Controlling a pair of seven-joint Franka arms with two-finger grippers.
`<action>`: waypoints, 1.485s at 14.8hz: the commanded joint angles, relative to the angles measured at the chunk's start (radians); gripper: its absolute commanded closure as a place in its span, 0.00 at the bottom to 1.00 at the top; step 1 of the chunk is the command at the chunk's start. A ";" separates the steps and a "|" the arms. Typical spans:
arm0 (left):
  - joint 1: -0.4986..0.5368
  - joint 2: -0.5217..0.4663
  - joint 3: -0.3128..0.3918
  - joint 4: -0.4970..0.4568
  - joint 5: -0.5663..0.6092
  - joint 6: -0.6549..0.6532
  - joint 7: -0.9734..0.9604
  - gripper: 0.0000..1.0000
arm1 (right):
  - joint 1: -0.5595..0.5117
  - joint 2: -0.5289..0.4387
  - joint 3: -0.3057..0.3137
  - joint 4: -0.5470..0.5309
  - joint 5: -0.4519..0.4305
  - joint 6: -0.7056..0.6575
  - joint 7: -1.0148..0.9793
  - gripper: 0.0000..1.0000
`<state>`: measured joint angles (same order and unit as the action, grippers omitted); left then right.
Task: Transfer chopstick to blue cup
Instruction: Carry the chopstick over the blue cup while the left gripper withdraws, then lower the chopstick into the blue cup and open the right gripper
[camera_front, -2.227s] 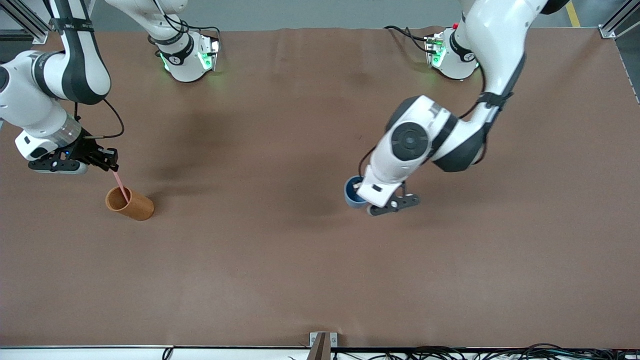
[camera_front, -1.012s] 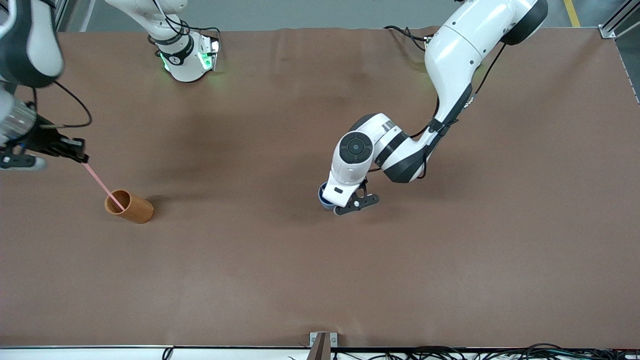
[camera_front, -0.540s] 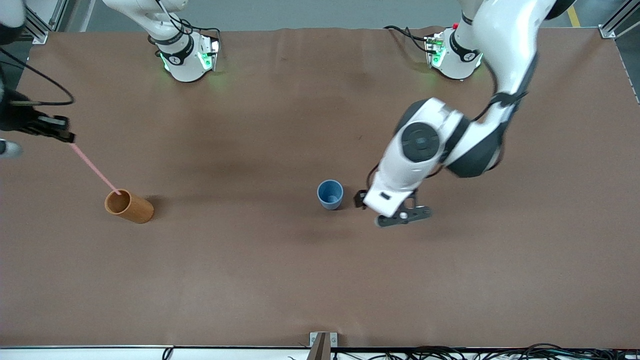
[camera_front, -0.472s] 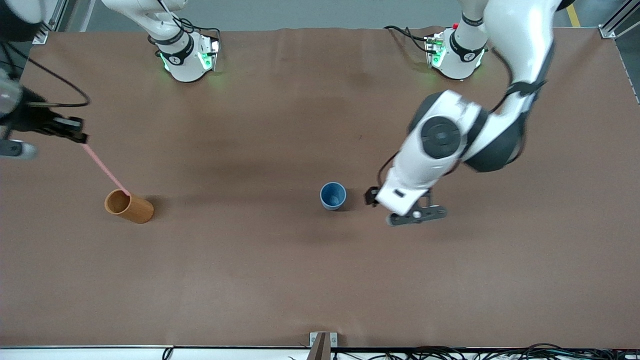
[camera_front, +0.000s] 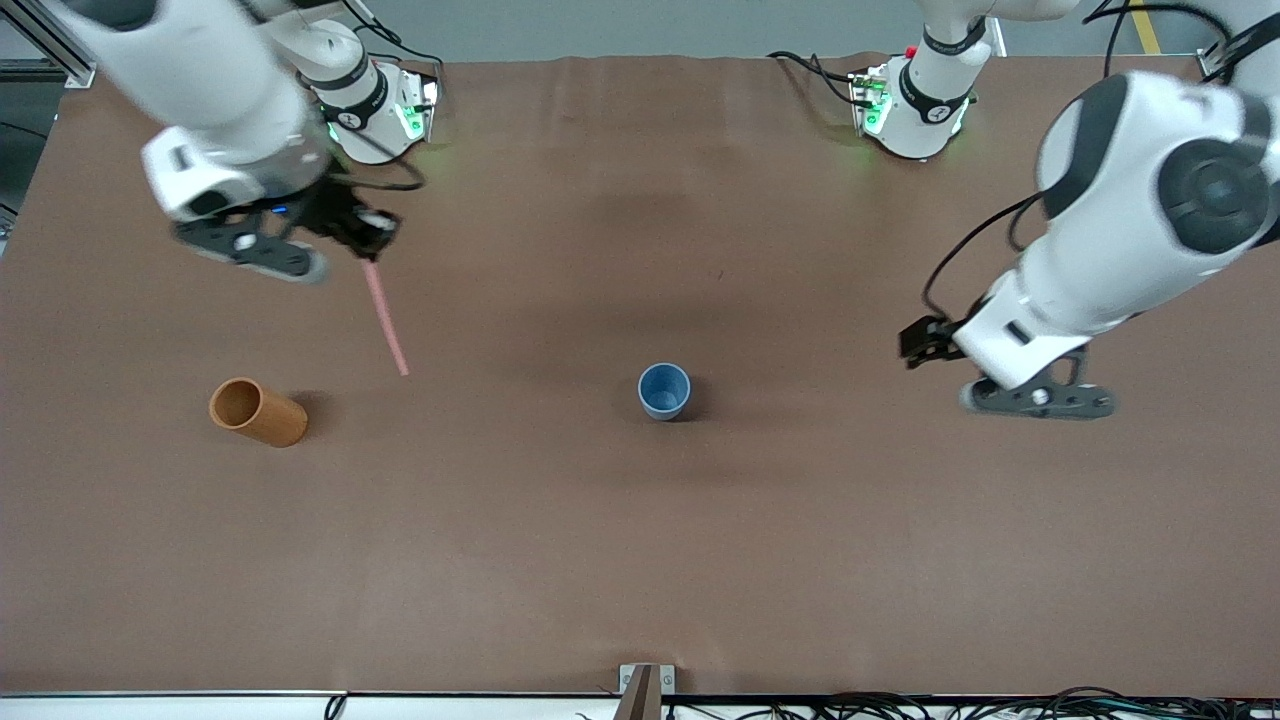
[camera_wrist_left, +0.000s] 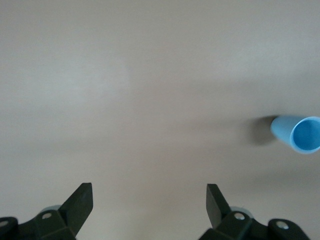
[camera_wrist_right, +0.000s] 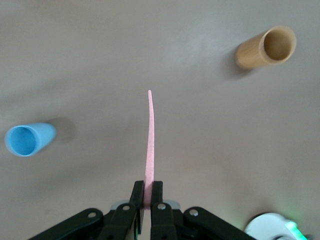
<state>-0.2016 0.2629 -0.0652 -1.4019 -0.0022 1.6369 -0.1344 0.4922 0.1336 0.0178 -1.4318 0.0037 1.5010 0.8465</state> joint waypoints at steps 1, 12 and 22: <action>0.004 -0.126 0.044 -0.034 -0.015 -0.086 0.097 0.00 | 0.141 0.139 -0.015 0.157 -0.005 -0.010 0.193 0.98; 0.045 -0.192 0.019 -0.035 -0.004 -0.147 0.113 0.00 | 0.298 0.402 -0.015 0.329 0.137 0.277 0.330 0.98; 0.048 -0.185 0.022 -0.032 -0.010 -0.146 0.113 0.00 | 0.336 0.469 -0.016 0.284 0.027 0.313 0.325 0.93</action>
<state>-0.1642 0.0823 -0.0385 -1.4297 -0.0031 1.4848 -0.0342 0.8152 0.5931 0.0116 -1.1364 0.0677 1.7846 1.1670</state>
